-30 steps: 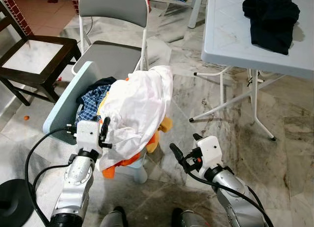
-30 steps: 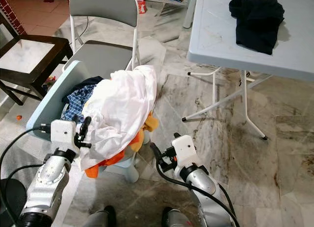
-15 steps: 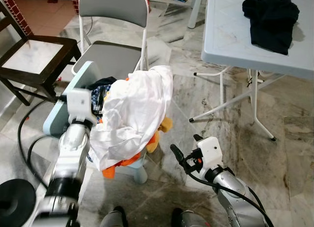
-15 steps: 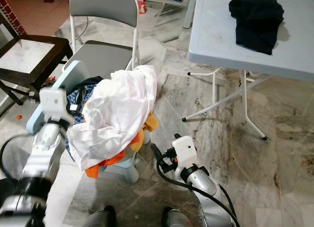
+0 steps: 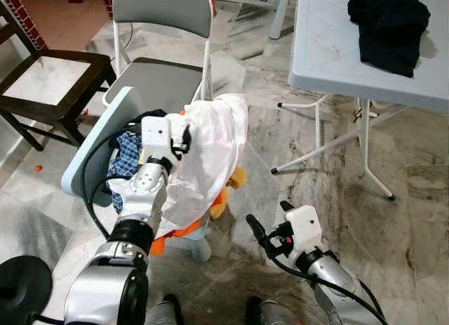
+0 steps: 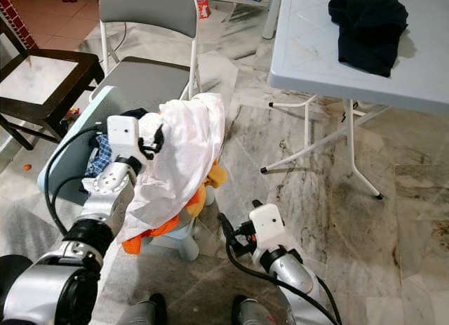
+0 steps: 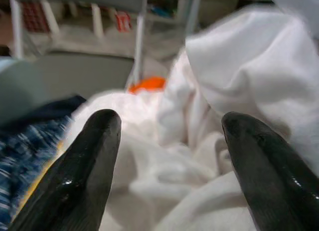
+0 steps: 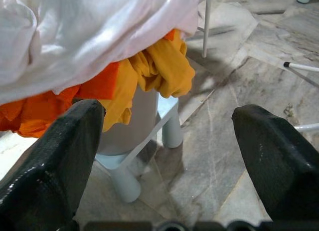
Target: Hang hanger
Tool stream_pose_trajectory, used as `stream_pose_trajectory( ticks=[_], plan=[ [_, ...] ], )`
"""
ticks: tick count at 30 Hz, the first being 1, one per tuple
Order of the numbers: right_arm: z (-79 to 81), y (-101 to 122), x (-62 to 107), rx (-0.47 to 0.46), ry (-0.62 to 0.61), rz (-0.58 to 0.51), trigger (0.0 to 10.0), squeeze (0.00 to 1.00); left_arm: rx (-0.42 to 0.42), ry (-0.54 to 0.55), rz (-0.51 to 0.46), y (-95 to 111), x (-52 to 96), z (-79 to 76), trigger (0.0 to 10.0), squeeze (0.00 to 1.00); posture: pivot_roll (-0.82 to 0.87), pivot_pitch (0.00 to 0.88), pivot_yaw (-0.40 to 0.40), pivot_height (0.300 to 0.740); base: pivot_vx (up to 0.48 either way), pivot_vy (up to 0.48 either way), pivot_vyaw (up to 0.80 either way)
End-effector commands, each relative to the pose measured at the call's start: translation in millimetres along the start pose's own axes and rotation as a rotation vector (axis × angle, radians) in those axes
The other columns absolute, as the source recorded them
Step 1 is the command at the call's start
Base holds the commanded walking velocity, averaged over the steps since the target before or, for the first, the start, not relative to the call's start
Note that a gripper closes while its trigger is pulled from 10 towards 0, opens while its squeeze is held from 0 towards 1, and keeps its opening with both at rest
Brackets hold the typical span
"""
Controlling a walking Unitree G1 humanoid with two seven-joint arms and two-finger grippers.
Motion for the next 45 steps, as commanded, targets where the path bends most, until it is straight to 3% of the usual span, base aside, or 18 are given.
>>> stream_pose_trajectory(
  ticks=[1,3,4,5,13,19,30,38,41,45],
  plan=[
    [0.9,-3,2.6,0.000,-0.006,0.015,10.0,0.00,-0.002,-0.033,0.102,-25,5.1,-3.5,10.0,0.00,-0.10,0.261,0.006,0.740,0.000,0.000,0.00],
    [0.3,-3,2.1,0.000,-0.009,0.016,10.0,0.00,-0.015,-0.050,0.206,-49,11.7,-2.2,10.0,0.00,-0.10,0.261,0.007,0.740,0.000,0.000,0.00],
    [0.3,-3,1.9,0.000,-0.010,0.016,10.0,0.00,-0.022,-0.061,0.232,-56,14.1,-2.5,4.2,0.00,-0.10,0.260,0.007,0.740,0.000,0.000,0.00],
    [0.5,-3,1.8,0.000,-0.010,0.016,10.0,0.00,-0.024,-0.077,0.249,-61,16.5,-3.8,0.0,0.00,-0.10,0.260,0.007,0.740,0.000,0.000,0.00],
    [2.6,-4,-0.8,0.005,0.001,0.024,10.0,0.00,-0.076,-0.111,0.359,-100,39.8,2.6,0.0,0.00,-0.08,0.256,0.001,0.740,0.000,0.000,0.00],
    [3.0,-3,-2.5,0.008,0.007,0.026,10.0,0.00,-0.084,-0.090,0.369,-107,45.5,10.3,0.0,0.00,-0.08,0.254,-0.004,0.740,0.000,0.000,0.00],
    [4.7,0,-6.9,0.016,0.020,0.021,10.0,0.00,-0.125,0.004,0.351,-116,60.8,37.7,0.0,0.00,-0.06,0.239,-0.007,0.740,0.000,0.000,0.00],
    [1.9,-1,-4.7,0.020,0.018,0.023,10.0,0.00,-0.190,0.155,0.287,-126,92.8,74.1,0.0,0.00,-0.05,0.238,-0.013,0.740,0.000,0.000,0.00],
    [1.3,-1,-5.2,0.023,0.022,0.026,10.0,0.00,-0.204,0.212,0.303,-136,112.9,87.7,0.0,0.00,-0.04,0.239,-0.016,0.740,0.000,0.000,0.00],
    [2.3,-1,-6.7,0.024,0.027,0.026,10.0,0.00,-0.216,0.220,0.320,-145,125.2,87.5,0.0,0.00,-0.04,0.241,-0.019,0.740,0.000,0.000,0.00]
  ],
)
Point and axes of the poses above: a point about 5 cm out from each wrist's last joint towards the gripper, its own x axis pointing back from the gripper into the wrist, its own y axis along the axis of the wrist's last joint, z = x × y, the point moved 6 cm from there along -x, pointing out of the wrist towards the gripper, and after that the axes turned 4 degrees about -x, right-handed, at the moved point
